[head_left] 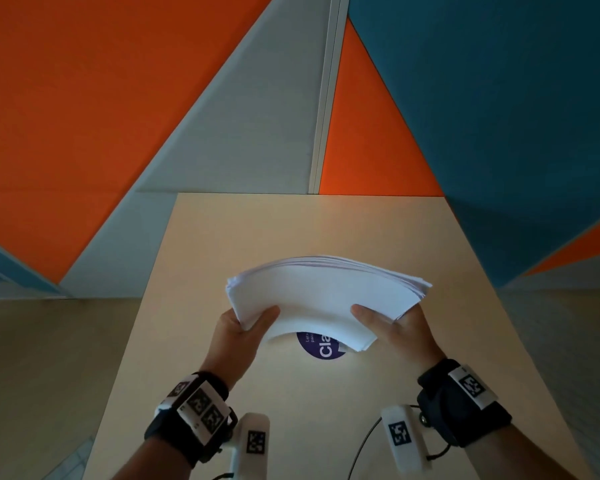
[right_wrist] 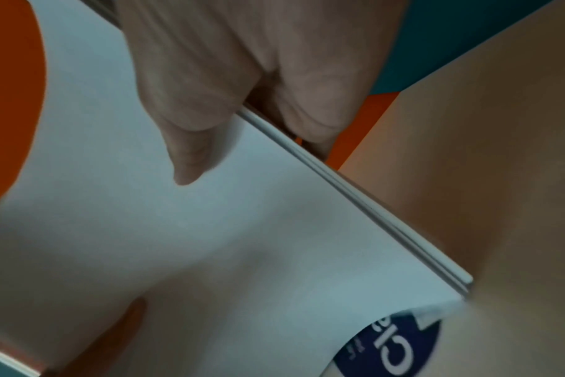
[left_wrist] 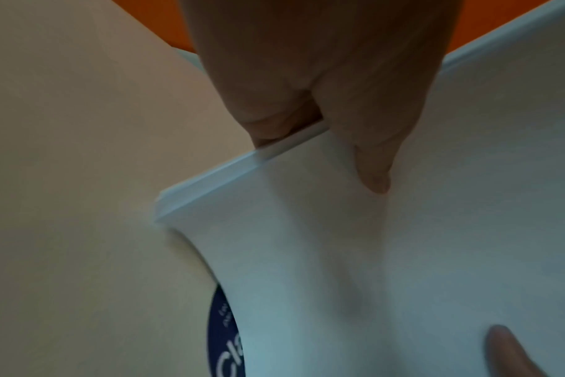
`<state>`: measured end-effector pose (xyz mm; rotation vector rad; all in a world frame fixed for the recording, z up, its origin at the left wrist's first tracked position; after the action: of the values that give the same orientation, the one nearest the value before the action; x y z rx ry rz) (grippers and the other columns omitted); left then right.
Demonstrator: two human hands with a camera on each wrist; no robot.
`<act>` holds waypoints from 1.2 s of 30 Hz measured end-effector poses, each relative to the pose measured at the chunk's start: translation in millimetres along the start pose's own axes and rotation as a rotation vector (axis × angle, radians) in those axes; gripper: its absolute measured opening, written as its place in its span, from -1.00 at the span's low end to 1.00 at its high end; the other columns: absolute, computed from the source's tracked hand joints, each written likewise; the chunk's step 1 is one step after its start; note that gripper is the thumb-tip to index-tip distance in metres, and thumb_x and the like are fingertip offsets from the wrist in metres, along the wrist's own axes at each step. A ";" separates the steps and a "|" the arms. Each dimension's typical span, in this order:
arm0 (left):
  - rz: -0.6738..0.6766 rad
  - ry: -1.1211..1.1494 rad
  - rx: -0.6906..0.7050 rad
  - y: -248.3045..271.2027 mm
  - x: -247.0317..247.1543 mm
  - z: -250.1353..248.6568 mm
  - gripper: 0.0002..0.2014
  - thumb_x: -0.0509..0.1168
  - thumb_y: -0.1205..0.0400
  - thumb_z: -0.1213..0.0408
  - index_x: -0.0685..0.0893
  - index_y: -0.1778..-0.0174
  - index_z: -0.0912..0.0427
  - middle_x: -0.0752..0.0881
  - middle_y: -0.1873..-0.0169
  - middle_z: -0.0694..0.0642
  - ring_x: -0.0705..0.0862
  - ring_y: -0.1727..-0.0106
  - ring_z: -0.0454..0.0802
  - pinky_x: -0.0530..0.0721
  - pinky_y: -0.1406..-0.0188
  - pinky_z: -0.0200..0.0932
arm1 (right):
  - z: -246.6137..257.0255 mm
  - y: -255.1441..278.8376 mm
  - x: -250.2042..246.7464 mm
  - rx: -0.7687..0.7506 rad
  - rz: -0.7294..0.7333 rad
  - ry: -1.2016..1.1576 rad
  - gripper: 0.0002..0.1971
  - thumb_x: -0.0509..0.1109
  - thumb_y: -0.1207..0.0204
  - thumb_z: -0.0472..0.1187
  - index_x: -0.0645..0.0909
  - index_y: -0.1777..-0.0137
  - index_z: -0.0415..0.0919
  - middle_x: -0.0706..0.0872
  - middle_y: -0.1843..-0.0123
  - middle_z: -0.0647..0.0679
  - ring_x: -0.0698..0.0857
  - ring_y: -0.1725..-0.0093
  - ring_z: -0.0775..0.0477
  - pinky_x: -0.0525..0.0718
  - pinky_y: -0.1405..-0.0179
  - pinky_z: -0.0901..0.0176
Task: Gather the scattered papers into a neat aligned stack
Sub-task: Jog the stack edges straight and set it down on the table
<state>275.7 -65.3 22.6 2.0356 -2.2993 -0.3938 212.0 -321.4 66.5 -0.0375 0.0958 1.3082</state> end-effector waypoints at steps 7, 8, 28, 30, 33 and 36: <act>0.012 0.124 0.232 15.1 -8.4 -65.4 -0.70 0.49 -0.51 0.12 0.70 -0.14 0.06 0.83 0.02 0.00 0.80 -0.03 -0.08 0.76 -0.04 -0.09 | 17.5 4.1 -9.1 -0.046 -0.074 0.009 -0.85 0.54 -0.45 -0.43 0.78 0.17 -0.16 0.86 0.27 0.17 0.80 0.24 0.28 0.66 0.25 0.49; 0.007 0.173 0.263 17.5 -9.2 -78.0 -0.66 0.49 -0.48 0.04 0.68 -0.13 0.01 0.81 0.02 -0.01 0.78 -0.04 -0.07 0.74 -0.04 -0.15 | 22.0 4.1 -10.7 -0.064 -0.081 0.009 -0.87 0.55 -0.45 -0.44 0.78 0.16 -0.19 0.87 0.26 0.16 0.81 0.22 0.26 0.67 0.24 0.48; -0.133 0.244 0.286 9.3 -14.5 -100.2 -0.80 0.26 -0.52 0.09 0.67 0.18 0.15 0.67 0.25 -0.10 0.59 0.10 -0.04 0.47 -0.03 -0.06 | 42.0 3.3 -9.2 -0.095 -0.186 -0.198 -0.45 0.44 -0.22 0.10 0.67 0.09 -0.46 0.76 0.17 -0.15 0.73 0.22 -0.01 0.63 0.31 0.35; -0.143 0.252 0.275 8.0 -16.2 -96.6 -0.83 0.27 -0.54 0.10 0.67 0.21 0.11 0.66 0.28 -0.11 0.59 0.13 -0.01 0.48 -0.01 -0.03 | 42.4 3.1 -11.3 -0.091 -0.221 -0.202 -0.45 0.45 -0.19 0.09 0.67 0.12 -0.46 0.74 0.20 -0.15 0.71 0.24 -0.02 0.61 0.35 0.37; -0.151 0.269 0.267 5.3 -17.5 -93.3 -0.85 0.27 -0.55 0.13 0.67 0.22 0.08 0.67 0.30 -0.12 0.58 0.16 -0.01 0.48 0.03 -0.03 | 44.2 1.8 -12.3 -0.097 -0.255 -0.187 -0.44 0.46 -0.16 0.09 0.69 0.14 -0.48 0.74 0.23 -0.13 0.70 0.26 0.02 0.60 0.35 0.40; -0.175 0.278 0.272 4.7 -15.7 -96.5 -0.83 0.25 -0.57 0.10 0.67 0.22 0.07 0.68 0.30 -0.16 0.60 0.16 -0.06 0.50 0.02 -0.07 | 45.6 1.0 -11.1 -0.094 -0.270 -0.202 -0.51 0.48 -0.17 0.11 0.69 0.17 -0.38 0.75 0.26 -0.08 0.71 0.28 0.05 0.62 0.34 0.37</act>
<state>292.6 -64.7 119.0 2.2497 -2.1111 0.2005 210.5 -328.0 113.0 0.0015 -0.1398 1.0391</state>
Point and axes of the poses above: each hand's wrist, its own y-axis away from the middle knuckle, its own x-axis out of the palm, z = x × y, the point moved 10 cm from there along -y, towards the middle knuckle
